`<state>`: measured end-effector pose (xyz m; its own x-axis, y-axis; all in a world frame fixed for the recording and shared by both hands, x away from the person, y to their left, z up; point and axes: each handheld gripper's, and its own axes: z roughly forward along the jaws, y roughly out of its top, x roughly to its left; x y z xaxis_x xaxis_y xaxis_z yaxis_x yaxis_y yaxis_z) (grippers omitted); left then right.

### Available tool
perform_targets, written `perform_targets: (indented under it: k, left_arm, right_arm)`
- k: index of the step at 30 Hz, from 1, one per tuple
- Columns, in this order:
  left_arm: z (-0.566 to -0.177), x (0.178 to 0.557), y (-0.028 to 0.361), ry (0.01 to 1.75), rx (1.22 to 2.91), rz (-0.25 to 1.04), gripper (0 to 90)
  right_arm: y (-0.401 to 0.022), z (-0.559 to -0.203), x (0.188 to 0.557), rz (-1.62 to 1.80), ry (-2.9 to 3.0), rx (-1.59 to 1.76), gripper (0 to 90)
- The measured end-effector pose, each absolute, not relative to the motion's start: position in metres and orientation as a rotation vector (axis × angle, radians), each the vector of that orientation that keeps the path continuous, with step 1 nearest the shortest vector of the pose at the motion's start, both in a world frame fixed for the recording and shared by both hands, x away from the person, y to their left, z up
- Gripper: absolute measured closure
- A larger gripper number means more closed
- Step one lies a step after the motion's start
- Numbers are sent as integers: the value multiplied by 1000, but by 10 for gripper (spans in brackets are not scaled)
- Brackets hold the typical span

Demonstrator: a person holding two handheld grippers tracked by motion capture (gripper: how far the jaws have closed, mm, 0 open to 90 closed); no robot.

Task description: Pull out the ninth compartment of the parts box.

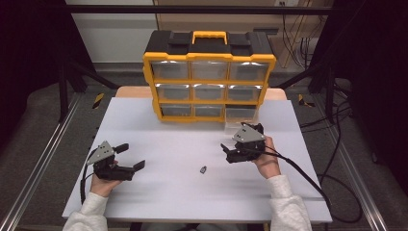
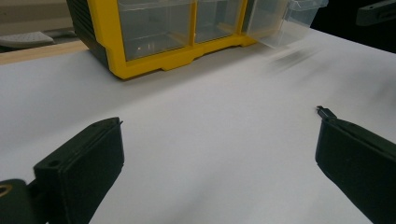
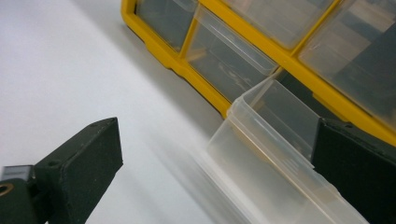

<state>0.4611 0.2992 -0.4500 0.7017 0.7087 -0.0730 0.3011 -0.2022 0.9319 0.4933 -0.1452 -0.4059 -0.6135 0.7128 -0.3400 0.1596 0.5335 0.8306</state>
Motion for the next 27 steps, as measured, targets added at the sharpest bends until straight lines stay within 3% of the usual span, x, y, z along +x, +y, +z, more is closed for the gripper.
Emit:
perform_targets:
  k: [27]
  left_arm:
    - [-448,460,295,787,1795,449,5]
  right_arm:
    - [-196,-422,469,1364,2058,926,17]
